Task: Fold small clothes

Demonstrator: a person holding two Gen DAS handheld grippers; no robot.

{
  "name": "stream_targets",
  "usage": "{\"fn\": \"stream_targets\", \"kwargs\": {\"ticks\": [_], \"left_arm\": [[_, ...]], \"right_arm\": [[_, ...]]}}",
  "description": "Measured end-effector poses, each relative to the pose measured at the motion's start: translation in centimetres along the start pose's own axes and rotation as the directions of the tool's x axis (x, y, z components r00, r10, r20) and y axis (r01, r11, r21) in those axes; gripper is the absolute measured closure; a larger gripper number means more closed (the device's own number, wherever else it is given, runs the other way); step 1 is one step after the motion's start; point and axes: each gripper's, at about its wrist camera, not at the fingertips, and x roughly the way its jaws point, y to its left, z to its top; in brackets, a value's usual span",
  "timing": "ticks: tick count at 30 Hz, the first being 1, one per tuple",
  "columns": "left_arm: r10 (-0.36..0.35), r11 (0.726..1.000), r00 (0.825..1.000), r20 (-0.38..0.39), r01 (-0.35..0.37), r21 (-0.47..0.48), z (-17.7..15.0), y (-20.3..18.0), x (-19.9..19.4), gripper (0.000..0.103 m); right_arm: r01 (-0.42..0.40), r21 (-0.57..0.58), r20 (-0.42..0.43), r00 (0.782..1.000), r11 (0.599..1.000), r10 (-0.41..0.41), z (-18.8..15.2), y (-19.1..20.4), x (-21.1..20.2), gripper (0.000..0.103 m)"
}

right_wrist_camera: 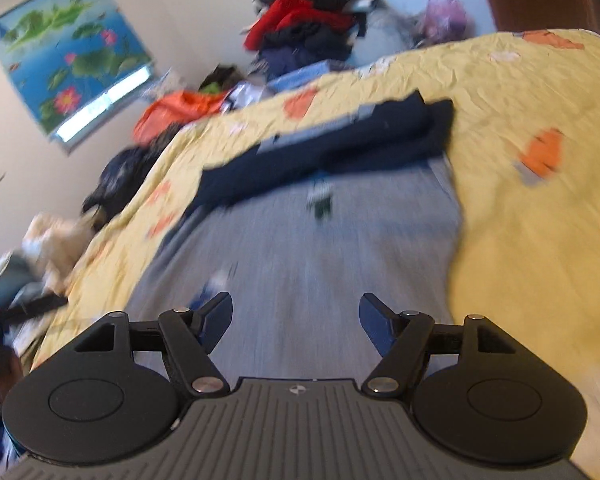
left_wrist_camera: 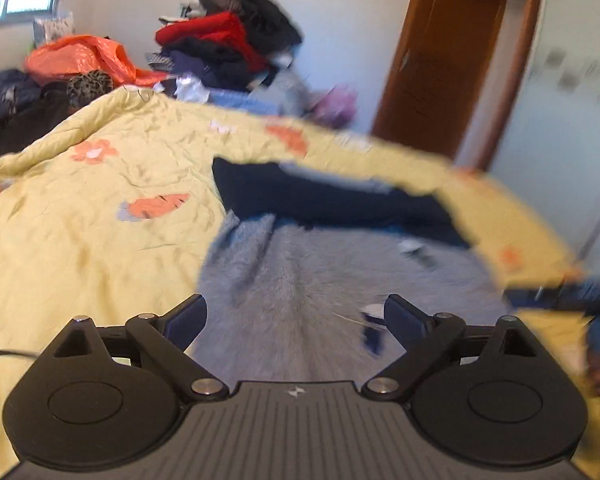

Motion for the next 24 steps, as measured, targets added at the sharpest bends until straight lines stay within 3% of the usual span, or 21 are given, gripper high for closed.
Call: {"fn": "stream_targets", "kwargs": {"ticks": [4,6,9,14,17,19,21,22,23,24], "left_arm": [[0.095,0.992,0.993,-0.072,-0.089,0.090,0.3,-2.6,6.9,0.008],[0.130,0.990,0.981,-0.146,-0.119,0.081,-0.5,-2.0,8.7,0.008],[0.143,0.982,0.988,-0.066,-0.133,0.135,-2.6,-2.0,8.6,0.005],[0.134,0.984,0.989,-0.058,-0.126,0.126,-2.8,-1.6,8.6,0.004],[0.137,0.984,0.989,-0.059,-0.129,0.123,-2.7,-1.6,8.8,0.003],[0.136,0.984,0.989,-0.059,-0.128,0.125,-2.7,-1.7,8.7,0.003],[0.135,0.984,0.989,-0.058,-0.127,0.125,-2.7,-1.7,8.6,0.002],[0.134,0.984,0.989,-0.057,-0.126,0.125,-2.7,-1.7,8.6,0.002],[0.134,0.984,0.989,-0.057,-0.126,0.125,-2.7,-1.7,8.5,0.002],[0.136,0.984,0.989,-0.056,-0.128,0.126,-2.7,-1.7,8.5,0.002]], "right_arm": [[0.119,-0.075,-0.013,0.993,0.990,-0.120,2.0,1.1,5.2,0.032],[0.216,-0.129,-0.047,0.974,0.968,-0.223,1.7,0.7,6.7,0.032],[0.289,-0.262,0.013,0.955,0.921,-0.296,0.0,-0.2,6.2,0.035],[0.301,-0.244,0.020,0.952,0.922,-0.306,0.2,-1.6,4.7,0.039],[0.325,-0.266,0.069,0.946,0.908,-0.318,0.1,0.3,4.0,0.039],[0.290,-0.287,0.057,0.957,0.913,-0.286,-0.5,1.2,4.4,0.030],[0.298,-0.316,0.007,0.950,0.901,-0.311,-1.5,0.7,6.0,0.025],[0.318,-0.372,0.058,0.945,0.872,-0.320,-2.2,0.7,6.0,0.018],[0.321,-0.362,0.072,0.946,0.875,-0.317,-2.4,0.2,5.9,0.010],[0.316,-0.331,0.069,0.948,0.889,-0.311,-2.1,-0.3,5.5,0.011]]}}
